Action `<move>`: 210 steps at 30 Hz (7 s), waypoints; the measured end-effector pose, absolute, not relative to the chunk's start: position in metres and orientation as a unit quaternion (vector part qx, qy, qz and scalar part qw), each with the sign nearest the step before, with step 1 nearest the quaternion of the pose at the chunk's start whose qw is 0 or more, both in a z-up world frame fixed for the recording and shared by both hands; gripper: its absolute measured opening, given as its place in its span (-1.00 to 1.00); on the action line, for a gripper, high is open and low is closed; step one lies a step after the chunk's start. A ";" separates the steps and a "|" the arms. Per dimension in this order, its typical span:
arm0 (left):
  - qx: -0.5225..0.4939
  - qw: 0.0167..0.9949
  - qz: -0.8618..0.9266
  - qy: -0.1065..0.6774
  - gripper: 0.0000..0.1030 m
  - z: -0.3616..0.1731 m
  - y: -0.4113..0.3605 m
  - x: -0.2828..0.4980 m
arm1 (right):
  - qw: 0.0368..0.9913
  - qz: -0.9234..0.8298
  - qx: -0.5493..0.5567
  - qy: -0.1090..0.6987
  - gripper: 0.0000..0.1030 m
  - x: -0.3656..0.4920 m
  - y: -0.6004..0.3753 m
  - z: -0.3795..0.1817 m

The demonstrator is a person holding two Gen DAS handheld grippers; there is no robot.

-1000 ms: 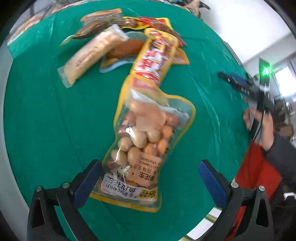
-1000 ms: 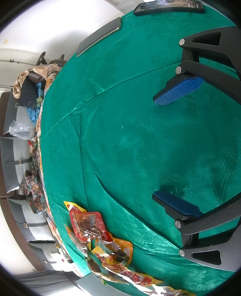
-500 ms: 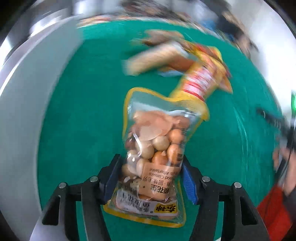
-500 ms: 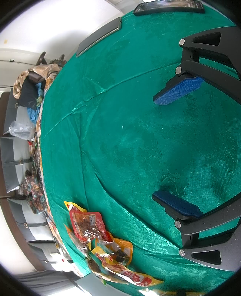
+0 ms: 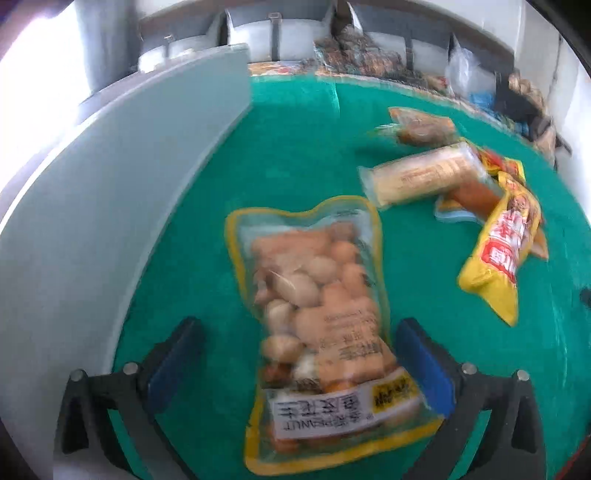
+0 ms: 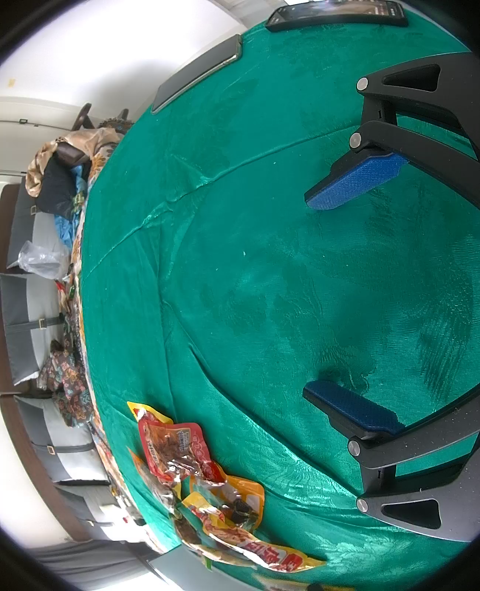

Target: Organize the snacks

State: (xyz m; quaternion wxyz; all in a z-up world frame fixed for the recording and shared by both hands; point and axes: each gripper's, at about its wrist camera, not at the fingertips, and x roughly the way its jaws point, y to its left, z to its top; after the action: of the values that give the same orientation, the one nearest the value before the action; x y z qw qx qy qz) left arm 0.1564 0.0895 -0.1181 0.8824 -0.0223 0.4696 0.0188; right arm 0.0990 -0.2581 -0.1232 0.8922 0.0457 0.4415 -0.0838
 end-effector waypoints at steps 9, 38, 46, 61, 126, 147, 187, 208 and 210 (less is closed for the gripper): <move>-0.020 0.883 0.026 0.469 1.00 -0.118 0.094 0.159 | 0.892 -0.084 0.045 0.442 0.86 0.099 -0.258 -0.123; -0.022 0.883 0.024 0.468 1.00 -0.111 0.096 0.159 | 0.830 0.009 0.061 0.554 0.79 0.185 -0.027 -0.115; -0.022 0.883 0.024 0.468 1.00 -0.110 0.095 0.159 | 0.830 0.089 0.038 0.550 -0.13 0.148 -0.083 -0.105; -0.022 0.883 0.024 0.468 1.00 -0.111 0.096 0.160 | 0.842 0.143 -0.123 0.505 0.55 0.056 -0.198 -0.101; -0.022 0.883 0.023 0.467 1.00 -0.112 0.096 0.160 | 0.887 0.124 -0.060 0.440 0.79 0.060 -0.205 -0.111; -0.023 0.884 0.023 0.467 1.00 -0.113 0.096 0.160 | 0.887 0.124 -0.060 0.440 0.79 0.060 -0.205 -0.111; -0.058 0.841 -0.062 0.535 0.01 -0.081 0.109 0.149 | 0.816 0.073 0.008 0.573 -0.07 0.103 -0.209 -0.097; -0.253 0.882 -0.072 0.390 0.02 0.058 0.247 0.097 | 0.840 0.227 0.117 0.478 -0.06 0.096 -0.082 0.015; -0.241 0.892 -0.030 0.382 0.02 0.063 0.281 0.092 | 0.840 0.257 0.116 0.464 -0.06 0.101 -0.047 0.032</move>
State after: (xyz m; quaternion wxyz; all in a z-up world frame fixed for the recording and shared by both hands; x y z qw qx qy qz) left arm 0.0916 0.2807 0.0634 0.8919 -0.2406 0.3818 -0.0302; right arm 0.1007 -0.0470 0.0319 0.8399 0.1162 0.4639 0.2567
